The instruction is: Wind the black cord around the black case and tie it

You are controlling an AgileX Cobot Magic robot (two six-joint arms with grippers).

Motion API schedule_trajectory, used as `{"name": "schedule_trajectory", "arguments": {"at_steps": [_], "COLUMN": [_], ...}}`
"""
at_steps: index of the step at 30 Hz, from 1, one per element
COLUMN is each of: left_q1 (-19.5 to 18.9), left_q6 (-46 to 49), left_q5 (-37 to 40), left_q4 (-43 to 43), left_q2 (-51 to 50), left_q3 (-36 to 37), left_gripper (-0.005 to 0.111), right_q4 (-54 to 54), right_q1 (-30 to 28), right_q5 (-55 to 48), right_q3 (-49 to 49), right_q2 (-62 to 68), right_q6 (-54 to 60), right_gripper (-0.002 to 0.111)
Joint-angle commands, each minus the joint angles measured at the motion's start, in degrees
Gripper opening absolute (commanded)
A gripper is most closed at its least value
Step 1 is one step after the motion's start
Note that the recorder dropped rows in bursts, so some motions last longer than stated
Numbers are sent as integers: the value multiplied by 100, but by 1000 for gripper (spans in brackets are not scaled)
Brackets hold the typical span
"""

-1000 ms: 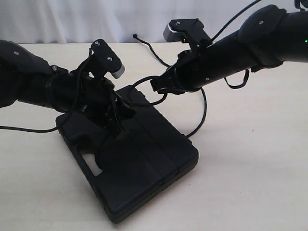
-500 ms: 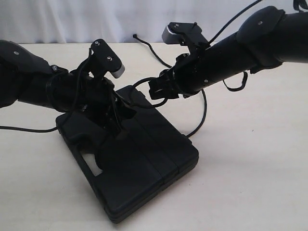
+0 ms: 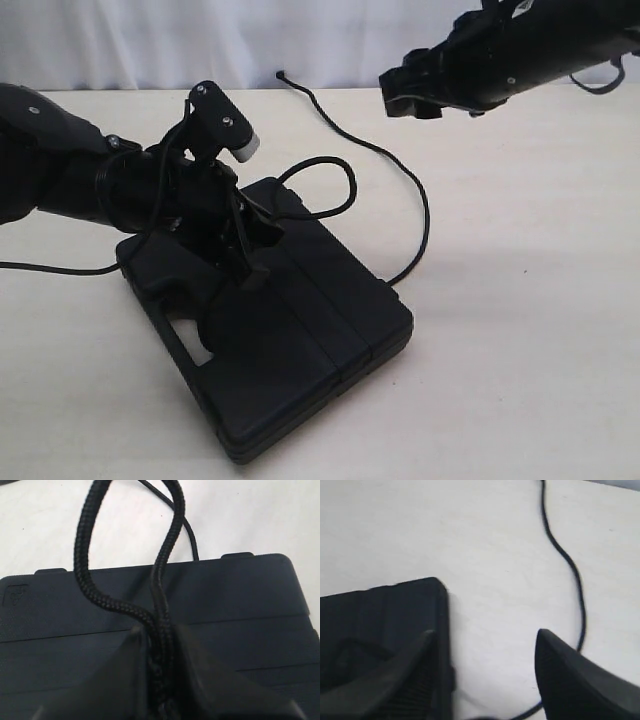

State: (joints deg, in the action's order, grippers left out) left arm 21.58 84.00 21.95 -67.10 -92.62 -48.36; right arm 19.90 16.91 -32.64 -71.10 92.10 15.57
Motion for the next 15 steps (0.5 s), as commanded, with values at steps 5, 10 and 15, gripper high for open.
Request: {"name": "schedule_trajectory", "arguments": {"at_steps": [5,10,15], "left_q1": [46,46,46], "left_q6": [4,4,4], "left_q5": [2,2,2], "left_q4": [-131,-131,-131], "left_q2": [21,21,21], "left_q3": [-59,-59,-59], "left_gripper": [0,0,0], "right_q4": [-1208,-1645,-1990], "right_q1": [-441,-426,-426], "right_q5": [-976,-942,-955], "right_q3": [-2087,-3528,-4378], "right_q2": [2539,3943,4838], "right_q6": [-168,-292,-597], "right_gripper": [51,51,51]}}
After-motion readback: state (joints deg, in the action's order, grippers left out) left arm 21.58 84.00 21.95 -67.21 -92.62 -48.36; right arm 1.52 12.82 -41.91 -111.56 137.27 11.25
